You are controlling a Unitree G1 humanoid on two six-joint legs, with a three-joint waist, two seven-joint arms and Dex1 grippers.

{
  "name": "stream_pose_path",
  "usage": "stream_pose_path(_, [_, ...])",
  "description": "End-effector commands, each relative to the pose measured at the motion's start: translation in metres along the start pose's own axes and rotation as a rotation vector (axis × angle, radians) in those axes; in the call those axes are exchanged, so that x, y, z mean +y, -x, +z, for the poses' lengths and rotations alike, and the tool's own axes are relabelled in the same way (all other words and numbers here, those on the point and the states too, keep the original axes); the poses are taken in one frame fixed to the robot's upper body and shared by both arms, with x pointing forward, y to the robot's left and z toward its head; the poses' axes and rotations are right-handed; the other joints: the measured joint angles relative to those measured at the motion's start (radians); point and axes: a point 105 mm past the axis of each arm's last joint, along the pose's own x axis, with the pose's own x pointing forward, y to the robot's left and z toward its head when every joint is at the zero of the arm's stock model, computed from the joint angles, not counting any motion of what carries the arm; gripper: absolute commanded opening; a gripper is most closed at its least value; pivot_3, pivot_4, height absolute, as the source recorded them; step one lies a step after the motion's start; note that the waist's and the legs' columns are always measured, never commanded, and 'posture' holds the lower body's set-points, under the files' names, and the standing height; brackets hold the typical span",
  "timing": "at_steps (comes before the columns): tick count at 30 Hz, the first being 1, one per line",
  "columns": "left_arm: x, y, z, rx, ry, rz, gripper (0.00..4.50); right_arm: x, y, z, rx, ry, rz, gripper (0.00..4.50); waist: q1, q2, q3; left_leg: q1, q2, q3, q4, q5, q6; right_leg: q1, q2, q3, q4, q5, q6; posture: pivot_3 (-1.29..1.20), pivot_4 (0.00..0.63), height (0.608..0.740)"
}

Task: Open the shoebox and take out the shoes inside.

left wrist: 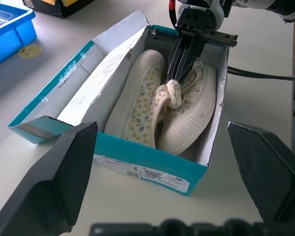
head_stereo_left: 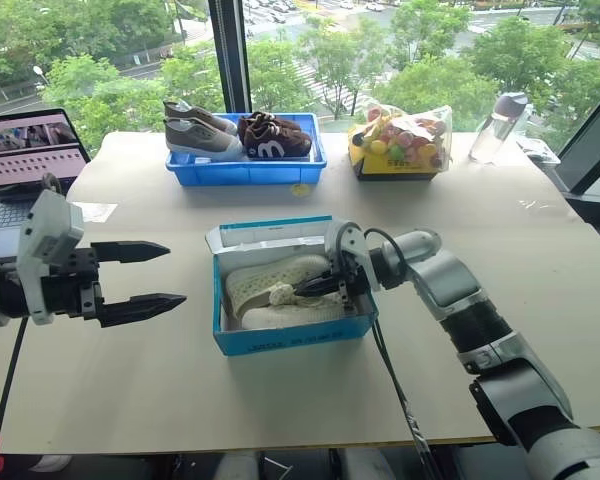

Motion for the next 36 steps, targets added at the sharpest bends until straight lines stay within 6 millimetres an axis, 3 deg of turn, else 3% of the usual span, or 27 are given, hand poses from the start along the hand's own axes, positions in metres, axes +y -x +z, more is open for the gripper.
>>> stream_pose_path(1, [0.0, 0.003, 0.01, -0.008, -0.06, 0.015, 4.5, 0.003, 0.017, 0.049, -0.14, 0.068, 0.014, 0.04, 0.001, 0.0, 0.0, 0.0, 0.0, 0.0, 0.0, 0.0, 0.0, 0.0, 0.0, 0.0, 0.0, 0.0, 0.0, 0.0, 0.15, 0.74])
stream_pose_path(4, [0.001, 0.003, 0.01, -0.01, -0.06, 0.013, 4.5, 0.008, 0.023, 0.063, -0.22, 0.016, 0.05, 0.04, 0.0, 0.0, 0.0, -0.002, 0.0, 0.0, 0.0, 0.0, 0.0, -0.002, 0.0, 0.0, 0.0, 0.0, 0.0, 0.0, 0.15, 0.74])
stream_pose_path(7, [0.001, 0.002, 0.01, -0.01, -0.061, 0.013, 4.5, 0.0, 0.028, 0.058, -0.202, 0.002, 0.009, 0.04, -0.001, 0.0, 0.0, -0.002, 0.0, 0.0, 0.0, 0.0, 0.0, -0.002, 0.0, 0.0, 0.0, 0.0, 0.0, 0.0, 0.15, 0.74])
stream_pose_path(10, [0.001, 0.001, 0.01, -0.009, -0.062, 0.012, 4.5, -0.003, 0.035, 0.079, -0.353, -0.111, 0.027, 0.04, -0.001, 0.0, 0.0, -0.002, 0.0, 0.0, 0.0, 0.0, 0.0, -0.002, 0.0, 0.0, 0.0, 0.0, 0.0, 0.0, 0.15, 0.74])
stream_pose_path(11, [0.001, 0.001, 0.01, -0.009, -0.063, 0.013, 4.5, 0.0, 0.035, 0.075, -0.336, -0.105, 0.035, 0.04, -0.002, 0.0, 0.0, -0.002, 0.0, 0.0, 0.0, 0.0, 0.0, -0.002, 0.0, 0.0, 0.0, 0.0, 0.0, 0.0, 0.15, 0.74])
stream_pose_path(15, [0.001, 0.001, 0.009, -0.006, -0.064, 0.012, 4.5, -0.005, 0.04, 0.087, -0.442, -0.2, 0.033, 0.04, 0.0, 0.0, 0.0, -0.002, 0.0, 0.0, 0.0, 0.0, 0.0, -0.002, 0.0, 0.0, 0.0, 0.0, 0.0, 0.0, 0.15, 0.74])
stream_pose_path(16, [0.0, 0.001, 0.009, -0.005, -0.064, 0.011, 4.5, -0.01, 0.035, 0.072, -0.344, -0.135, -0.029, 0.04, -0.002, 0.0, 0.0, -0.003, 0.0, 0.0, 0.0, 0.0, 0.0, -0.002, 0.0, 0.0, 0.0, 0.0, 0.0, 0.0, 0.15, 0.74])
stream_pose_path(18, [0.0, 0.001, 0.009, -0.003, -0.065, 0.012, 4.5, -0.007, 0.039, 0.085, -0.439, -0.189, 0.009, 0.04, -0.001, 0.0, 0.0, -0.003, 0.0, 0.0, 0.0, 0.0, 0.0, -0.002, 0.0, 0.0, 0.0, 0.0, 0.0, 0.0, 0.15, 0.74])
stream_pose_path(21, [0.0, 0.001, 0.009, 0.002, -0.066, 0.01, 4.5, -0.009, 0.032, 0.071, -0.348, -0.117, -0.033, 0.04, -0.001, 0.0, 0.0, -0.002, 0.0, 0.0, 0.0, 0.0, 0.0, -0.002, 0.0, 0.0, 0.0, 0.0, 0.0, 0.0, 0.15, 0.74])
stream_pose_path(23, [0.0, 0.001, 0.008, 0.004, -0.067, 0.01, 4.5, -0.013, 0.04, 0.087, -0.458, -0.175, -0.025, 0.04, -0.001, 0.0, 0.0, -0.002, 0.0, 0.0, 0.0, 0.0, 0.0, -0.002, 0.0, 0.0, 0.0, 0.0, 0.0, 0.0, 0.15, 0.74])
stream_pose_path(26, [0.001, 0.001, 0.008, 0.009, -0.068, 0.012, 4.5, -0.017, 0.049, 0.093, -0.476, -0.142, -0.058, 0.04, -0.002, 0.0, 0.0, -0.003, 0.0, 0.0, 0.0, 0.0, 0.0, -0.002, 0.0, 0.0, 0.0, 0.0, 0.0, 0.0, 0.15, 0.74])
stream_pose_path(28, [0.001, 0.002, 0.007, 0.01, -0.067, 0.012, 4.5, -0.02, 0.063, 0.111, -0.592, -0.176, -0.059, 0.04, -0.001, 0.0, 0.0, -0.003, 0.0, 0.0, 0.0, 0.0, 0.0, -0.003, 0.0, 0.0, 0.0, 0.0, 0.0, 0.0, 0.15, 0.74])
stream_pose_path(32, [0.001, 0.002, 0.007, 0.01, -0.065, 0.013, 4.5, -0.022, 0.062, 0.105, -0.564, -0.146, -0.107, 0.04, 0.0, 0.0, 0.0, -0.004, 0.0, 0.0, 0.0, 0.0, 0.0, -0.003, 0.0, 0.0, 0.0, 0.0, 0.0, 0.0, 0.15, 0.74])
stream_pose_path(35, [0.002, 0.001, 0.006, 0.014, -0.065, 0.013, 4.5, -0.022, 0.074, 0.126, -0.638, -0.15, -0.108, 0.04, -0.001, 0.001, 0.0, -0.004, 0.0, 0.0, 0.0, 0.0, 0.0, -0.003, 0.0, 0.0, 0.0, 0.0, 0.0, 0.0, 0.15, 0.74])
stream_pose_path(36, [0.002, 0.001, 0.006, 0.014, -0.065, 0.011, 4.5, -0.021, 0.071, 0.122, -0.593, -0.134, -0.118, 0.04, -0.002, 0.001, 0.0, -0.005, 0.0, 0.0, 0.0, 0.0, 0.0, -0.004, 0.0, 0.0, 0.0, 0.0, 0.0, 0.0, 0.15, 0.74])
